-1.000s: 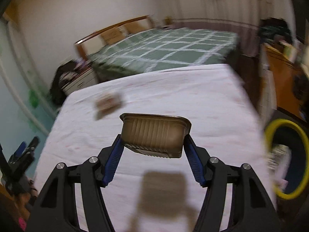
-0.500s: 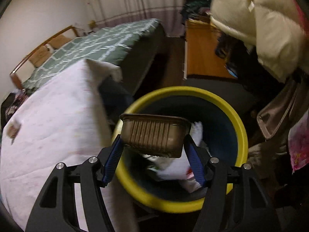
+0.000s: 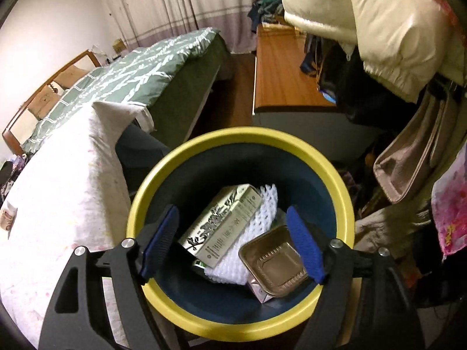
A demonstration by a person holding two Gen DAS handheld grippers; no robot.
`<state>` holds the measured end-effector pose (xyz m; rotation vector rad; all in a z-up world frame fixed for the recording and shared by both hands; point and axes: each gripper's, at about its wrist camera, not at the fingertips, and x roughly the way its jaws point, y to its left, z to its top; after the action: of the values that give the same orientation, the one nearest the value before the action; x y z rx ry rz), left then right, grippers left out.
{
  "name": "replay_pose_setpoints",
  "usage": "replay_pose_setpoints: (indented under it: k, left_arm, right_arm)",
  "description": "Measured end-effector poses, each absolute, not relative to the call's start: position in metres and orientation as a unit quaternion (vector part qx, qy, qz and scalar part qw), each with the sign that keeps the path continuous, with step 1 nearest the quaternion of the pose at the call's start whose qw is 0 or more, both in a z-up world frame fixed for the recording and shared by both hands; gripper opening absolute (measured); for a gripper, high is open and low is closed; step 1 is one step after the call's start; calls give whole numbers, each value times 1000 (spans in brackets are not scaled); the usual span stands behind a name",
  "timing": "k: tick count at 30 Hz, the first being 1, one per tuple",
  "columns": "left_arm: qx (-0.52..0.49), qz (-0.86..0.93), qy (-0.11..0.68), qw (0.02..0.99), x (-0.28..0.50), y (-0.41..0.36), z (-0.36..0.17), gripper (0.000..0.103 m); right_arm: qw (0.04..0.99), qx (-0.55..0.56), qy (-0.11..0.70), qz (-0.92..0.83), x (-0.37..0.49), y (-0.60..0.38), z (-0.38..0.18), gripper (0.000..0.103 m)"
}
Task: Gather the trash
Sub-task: 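Grasp the white pill bottle with the left gripper and lift it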
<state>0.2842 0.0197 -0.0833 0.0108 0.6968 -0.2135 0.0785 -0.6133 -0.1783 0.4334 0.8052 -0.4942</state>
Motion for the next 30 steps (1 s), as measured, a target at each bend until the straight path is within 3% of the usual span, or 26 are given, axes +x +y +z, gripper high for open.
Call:
replay_pose_setpoints:
  k: [14, 25, 28, 30]
  left_arm:
    - [105, -162, 363, 912, 423, -49, -112, 98]
    - [136, -187, 378, 896, 465, -64, -136, 98]
    - [136, -197, 390, 889, 473, -66, -143, 91]
    - [140, -201, 397, 885, 473, -70, -148, 79]
  right_arm:
    - [886, 213, 358, -204, 83, -600, -148, 74]
    - [886, 212, 366, -190, 98, -591, -149, 74]
    - [886, 211, 369, -185, 102, -588, -150, 74]
    - [886, 212, 370, -182, 104, -586, -150, 74]
